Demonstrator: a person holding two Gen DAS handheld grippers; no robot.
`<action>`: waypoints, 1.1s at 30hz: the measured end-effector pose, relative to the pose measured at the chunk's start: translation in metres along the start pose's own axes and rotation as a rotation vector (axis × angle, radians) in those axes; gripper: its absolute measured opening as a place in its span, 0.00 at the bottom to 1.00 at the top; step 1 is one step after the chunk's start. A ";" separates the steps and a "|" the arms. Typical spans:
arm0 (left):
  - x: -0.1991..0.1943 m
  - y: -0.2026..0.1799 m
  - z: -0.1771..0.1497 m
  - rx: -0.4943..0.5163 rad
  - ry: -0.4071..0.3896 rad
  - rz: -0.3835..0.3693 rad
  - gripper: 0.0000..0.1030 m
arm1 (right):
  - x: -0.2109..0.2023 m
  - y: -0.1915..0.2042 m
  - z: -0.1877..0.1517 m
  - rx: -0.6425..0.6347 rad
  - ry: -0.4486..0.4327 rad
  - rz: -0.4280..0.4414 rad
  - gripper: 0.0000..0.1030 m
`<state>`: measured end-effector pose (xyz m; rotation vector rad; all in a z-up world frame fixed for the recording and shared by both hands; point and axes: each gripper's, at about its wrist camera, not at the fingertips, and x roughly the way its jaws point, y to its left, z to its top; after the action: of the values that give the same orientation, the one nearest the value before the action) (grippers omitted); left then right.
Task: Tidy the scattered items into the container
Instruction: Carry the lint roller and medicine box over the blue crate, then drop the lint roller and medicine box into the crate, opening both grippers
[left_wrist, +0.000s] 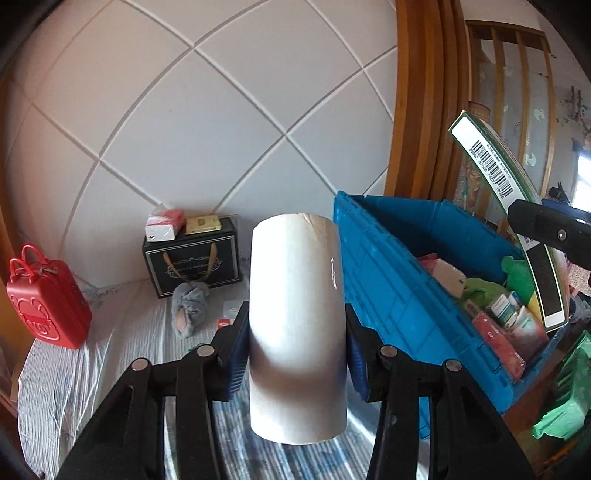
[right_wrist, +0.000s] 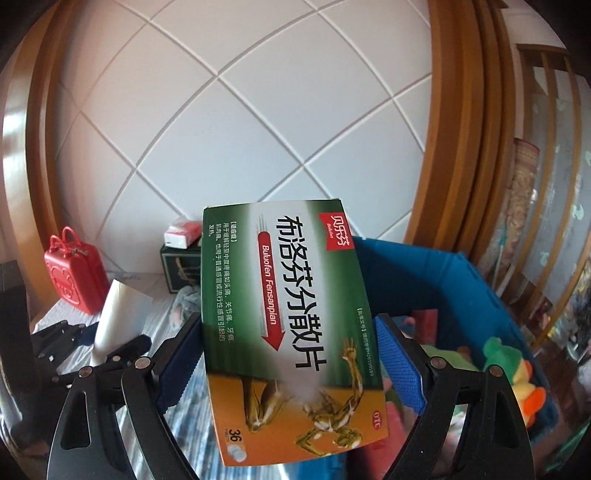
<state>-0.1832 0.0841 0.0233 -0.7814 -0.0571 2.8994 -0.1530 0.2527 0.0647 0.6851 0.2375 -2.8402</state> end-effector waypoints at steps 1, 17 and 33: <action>0.001 -0.018 0.004 0.000 -0.003 -0.012 0.43 | -0.006 -0.017 -0.001 0.000 -0.006 -0.009 0.87; 0.117 -0.255 0.029 0.092 0.260 -0.042 0.43 | 0.012 -0.244 -0.046 0.012 0.124 -0.086 0.87; 0.130 -0.256 -0.004 0.101 0.400 0.056 0.65 | 0.078 -0.255 -0.095 0.021 0.294 -0.015 0.87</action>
<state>-0.2614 0.3565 -0.0260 -1.3404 0.1537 2.7087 -0.2409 0.5052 -0.0276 1.1095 0.2594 -2.7501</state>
